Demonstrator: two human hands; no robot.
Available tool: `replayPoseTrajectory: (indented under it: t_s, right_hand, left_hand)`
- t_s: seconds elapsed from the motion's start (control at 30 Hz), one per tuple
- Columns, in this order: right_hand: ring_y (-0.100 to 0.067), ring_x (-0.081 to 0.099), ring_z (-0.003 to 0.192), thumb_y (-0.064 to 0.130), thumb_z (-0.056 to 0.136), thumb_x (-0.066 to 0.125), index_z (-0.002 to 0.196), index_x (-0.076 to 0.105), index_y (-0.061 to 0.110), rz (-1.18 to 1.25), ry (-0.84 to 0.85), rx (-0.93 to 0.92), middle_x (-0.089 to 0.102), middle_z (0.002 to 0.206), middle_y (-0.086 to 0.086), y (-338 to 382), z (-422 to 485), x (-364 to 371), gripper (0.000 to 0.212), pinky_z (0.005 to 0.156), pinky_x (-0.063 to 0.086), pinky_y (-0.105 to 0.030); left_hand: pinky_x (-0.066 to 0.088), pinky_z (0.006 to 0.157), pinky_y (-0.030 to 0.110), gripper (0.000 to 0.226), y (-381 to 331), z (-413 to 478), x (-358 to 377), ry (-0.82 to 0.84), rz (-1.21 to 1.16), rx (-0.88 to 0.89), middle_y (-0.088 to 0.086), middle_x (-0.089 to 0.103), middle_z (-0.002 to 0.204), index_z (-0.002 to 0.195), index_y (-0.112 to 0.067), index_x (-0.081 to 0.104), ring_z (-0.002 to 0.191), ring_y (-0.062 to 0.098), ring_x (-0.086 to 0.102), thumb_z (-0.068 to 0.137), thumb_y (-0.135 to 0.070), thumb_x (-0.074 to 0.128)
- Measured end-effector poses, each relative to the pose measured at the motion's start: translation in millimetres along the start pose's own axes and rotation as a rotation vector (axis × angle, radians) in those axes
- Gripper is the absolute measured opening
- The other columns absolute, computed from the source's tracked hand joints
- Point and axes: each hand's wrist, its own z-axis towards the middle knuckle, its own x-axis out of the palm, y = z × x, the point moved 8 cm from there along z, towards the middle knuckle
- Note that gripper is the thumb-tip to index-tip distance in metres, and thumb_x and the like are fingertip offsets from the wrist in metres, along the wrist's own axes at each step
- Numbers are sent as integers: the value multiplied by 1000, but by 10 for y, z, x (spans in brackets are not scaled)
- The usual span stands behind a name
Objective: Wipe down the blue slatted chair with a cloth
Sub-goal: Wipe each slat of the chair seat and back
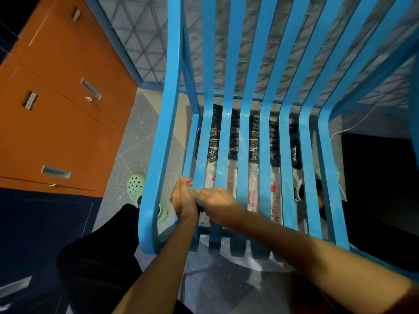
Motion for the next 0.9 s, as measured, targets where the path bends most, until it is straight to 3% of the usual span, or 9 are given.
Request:
replayPoseTrajectory:
  t_s: [0.13,0.27,0.4,0.47,0.53,0.6,0.67,0.77,0.9]
  right_hand:
    - [-30,57,110,5,92,49,150,29,17,-142,70,43,55,133,-9,-290,255,-79,62,92,41,-41]
    - [-33,60,96,0,86,53,145,37,16,-201,-23,185,61,114,-11,-501,503,-350,64,83,41,-42]
    - [-33,61,101,18,96,48,149,27,20,12,-48,184,62,121,-12,-366,403,-354,57,85,47,-46]
    - [-29,62,101,23,97,50,150,19,29,265,10,168,63,121,-11,-269,255,-328,62,89,48,-46]
    - [-24,64,98,16,96,53,152,20,27,335,12,100,64,119,-9,-177,122,-335,66,89,51,-43]
    - [-23,64,100,5,88,60,150,29,15,158,-112,-52,64,120,-9,-75,30,-300,70,83,55,-43]
    - [-27,64,103,6,87,56,147,38,12,46,-143,-72,64,122,-11,-125,75,-228,62,78,54,-43]
    - [-36,66,83,-2,75,70,135,53,4,-85,-91,-74,68,101,-17,-252,278,-133,62,67,50,-42]
    - [-32,59,105,2,91,55,145,39,10,-172,-51,-60,62,122,-13,-369,437,-250,57,85,41,-42]
  left_hand:
    - [41,84,28,36,-29,-59,-47,-65,56,16,6,66,105,95,-18,67,97,22,60,99,-43,42]
    - [43,92,37,42,-130,-126,54,-4,289,72,0,63,109,106,-13,66,103,23,57,102,-39,33]
    - [34,62,33,29,-225,-130,110,52,640,254,13,62,90,94,-9,62,88,36,57,100,-25,39]
    - [46,71,37,26,-273,-107,167,95,781,251,16,64,101,104,-10,63,94,36,60,99,-23,41]
    - [50,89,47,28,-256,-89,185,126,915,139,15,62,111,114,-9,61,105,36,60,99,-25,44]
    - [51,85,45,32,-234,-87,177,130,886,158,15,63,110,112,-9,63,104,36,61,101,-28,40]
    - [49,69,29,34,-231,-116,186,144,750,271,12,66,96,97,-11,66,93,32,64,103,-30,38]
    - [40,64,27,37,-194,-92,115,86,636,246,10,66,87,90,-10,66,84,29,63,103,-30,38]
    - [36,64,30,38,-245,-98,145,55,704,283,15,63,84,90,-5,62,81,31,60,103,-25,33]
